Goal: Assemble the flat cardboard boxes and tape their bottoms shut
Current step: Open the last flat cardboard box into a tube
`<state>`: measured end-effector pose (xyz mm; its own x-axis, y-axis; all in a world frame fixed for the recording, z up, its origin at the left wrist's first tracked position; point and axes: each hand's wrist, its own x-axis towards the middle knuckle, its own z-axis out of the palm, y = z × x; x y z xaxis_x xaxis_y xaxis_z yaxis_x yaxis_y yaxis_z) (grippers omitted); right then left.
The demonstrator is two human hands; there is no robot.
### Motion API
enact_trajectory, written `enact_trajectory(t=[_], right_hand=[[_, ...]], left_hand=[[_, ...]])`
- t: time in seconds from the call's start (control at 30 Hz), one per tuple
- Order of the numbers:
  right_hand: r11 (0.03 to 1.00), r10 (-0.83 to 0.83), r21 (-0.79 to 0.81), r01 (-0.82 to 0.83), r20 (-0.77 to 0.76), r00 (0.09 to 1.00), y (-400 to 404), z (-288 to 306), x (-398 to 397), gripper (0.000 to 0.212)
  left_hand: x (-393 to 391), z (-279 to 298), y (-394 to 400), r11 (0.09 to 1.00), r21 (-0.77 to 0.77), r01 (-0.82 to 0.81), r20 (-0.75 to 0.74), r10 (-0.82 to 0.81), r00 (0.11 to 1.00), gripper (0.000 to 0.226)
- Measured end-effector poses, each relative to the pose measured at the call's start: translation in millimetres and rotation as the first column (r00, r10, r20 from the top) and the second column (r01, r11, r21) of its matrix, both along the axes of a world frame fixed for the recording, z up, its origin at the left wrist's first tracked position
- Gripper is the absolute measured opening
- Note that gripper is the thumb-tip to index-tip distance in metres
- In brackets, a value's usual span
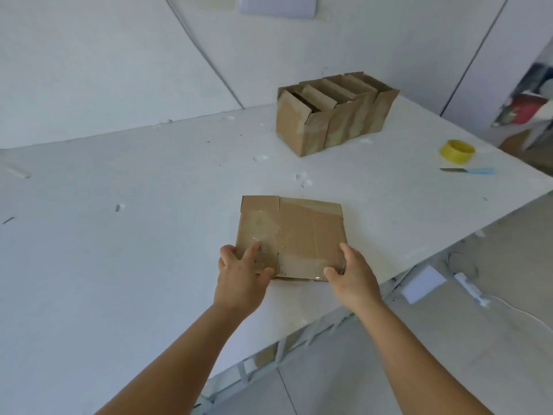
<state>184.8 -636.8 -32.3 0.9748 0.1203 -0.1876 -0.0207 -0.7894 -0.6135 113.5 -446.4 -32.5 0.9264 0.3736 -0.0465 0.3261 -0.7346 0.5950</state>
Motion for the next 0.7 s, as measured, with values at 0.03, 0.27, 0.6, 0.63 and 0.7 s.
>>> enact_trajectory(t=[0.03,0.27,0.6,0.63,0.7], right_hand=[[1.0,-0.012,0.004,0.012,0.002,1.0,-18,2,4,0.066],[0.995,-0.101,0.016,0.1,0.032,0.994,-131,15,33,0.066],[0.976,-0.206,0.084,0.201,0.055,0.977,-218,18,103,0.064],[0.976,-0.201,0.09,0.196,0.059,0.978,-222,17,113,0.064],[0.978,-0.19,0.104,0.183,0.067,0.979,-229,14,137,0.064]], left_hand=[[7,1,-17,1.0,0.004,0.02,0.003,-0.02,1.0,0.052],[57,13,-123,0.991,0.018,0.133,0.034,-0.134,0.99,0.053],[144,14,-202,0.971,0.026,0.236,0.072,-0.238,0.969,0.054],[155,12,-204,0.971,0.024,0.237,0.073,-0.238,0.968,0.054],[178,8,-209,0.972,0.03,0.232,0.077,-0.234,0.969,0.054]])
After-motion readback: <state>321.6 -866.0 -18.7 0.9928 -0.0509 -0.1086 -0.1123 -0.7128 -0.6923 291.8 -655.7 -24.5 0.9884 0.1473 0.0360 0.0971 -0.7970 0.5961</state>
